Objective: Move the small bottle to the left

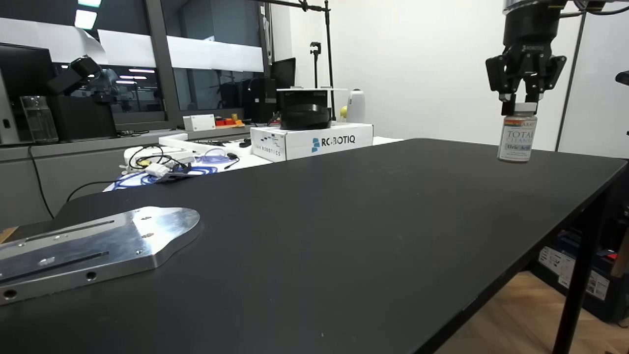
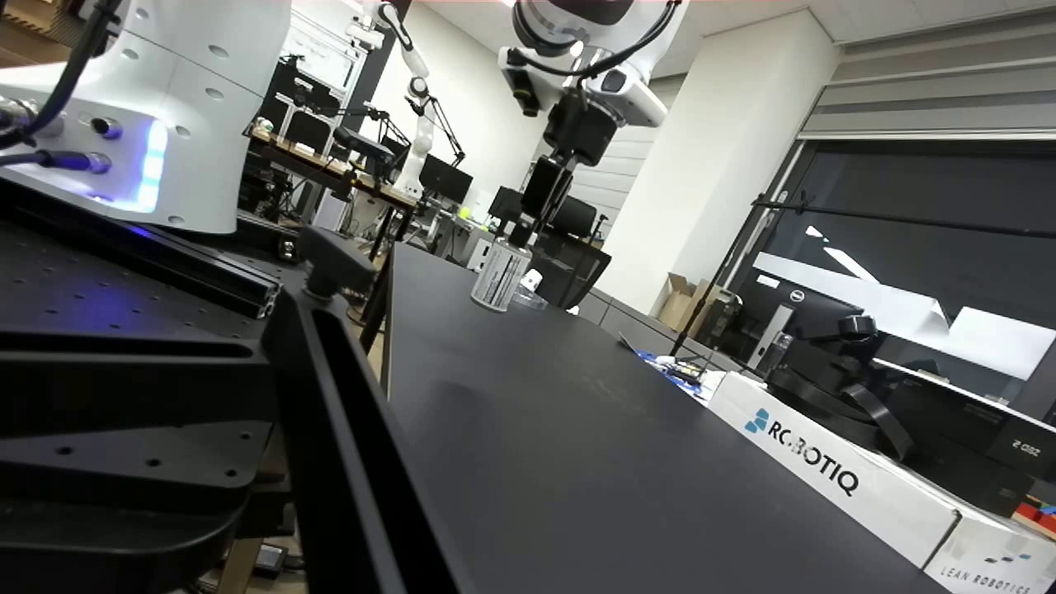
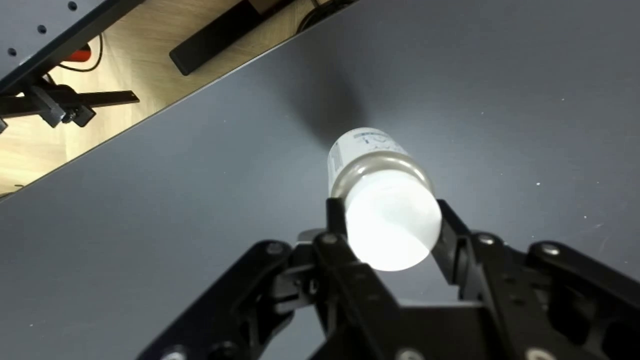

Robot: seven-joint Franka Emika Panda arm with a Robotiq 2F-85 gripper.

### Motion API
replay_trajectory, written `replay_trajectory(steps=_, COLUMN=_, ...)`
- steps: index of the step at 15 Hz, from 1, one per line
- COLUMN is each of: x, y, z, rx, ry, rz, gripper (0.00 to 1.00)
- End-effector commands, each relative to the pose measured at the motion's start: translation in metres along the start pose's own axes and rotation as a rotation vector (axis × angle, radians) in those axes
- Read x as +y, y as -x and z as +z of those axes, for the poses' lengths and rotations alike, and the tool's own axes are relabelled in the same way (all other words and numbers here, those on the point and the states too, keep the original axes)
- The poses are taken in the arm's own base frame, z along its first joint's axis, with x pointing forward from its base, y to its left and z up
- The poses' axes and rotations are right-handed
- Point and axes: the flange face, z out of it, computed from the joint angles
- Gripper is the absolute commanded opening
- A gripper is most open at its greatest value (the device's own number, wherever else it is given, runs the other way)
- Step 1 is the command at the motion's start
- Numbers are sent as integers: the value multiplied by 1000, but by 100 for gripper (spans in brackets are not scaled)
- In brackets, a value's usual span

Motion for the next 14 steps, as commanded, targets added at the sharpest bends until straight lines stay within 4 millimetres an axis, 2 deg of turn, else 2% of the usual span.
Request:
replay_trajectory(steps=1, x=-1, y=1, z=4, rx=-6, ry=21, rz=-8, gripper=19)
replay_trajectory(steps=2, x=0, y=4, z=4, rx=-21, ry=43, rz=-11, gripper=19)
replay_trajectory(steps=3, x=-1, y=2, z=3, rx=-11, ry=16, rz=-15, gripper=44)
replay_trajectory(steps=10, x=-1, y=3, z=6, rx=-25, ry=30, rz=-27, gripper=44)
replay_trajectory(steps=11, x=-1, y=3, z=6, rx=-24, ry=31, rz=-28, gripper=19)
replay_trajectory(steps=14, x=-3, y=-1, z=14, rx=1, ry=24, rz=-12, gripper=19)
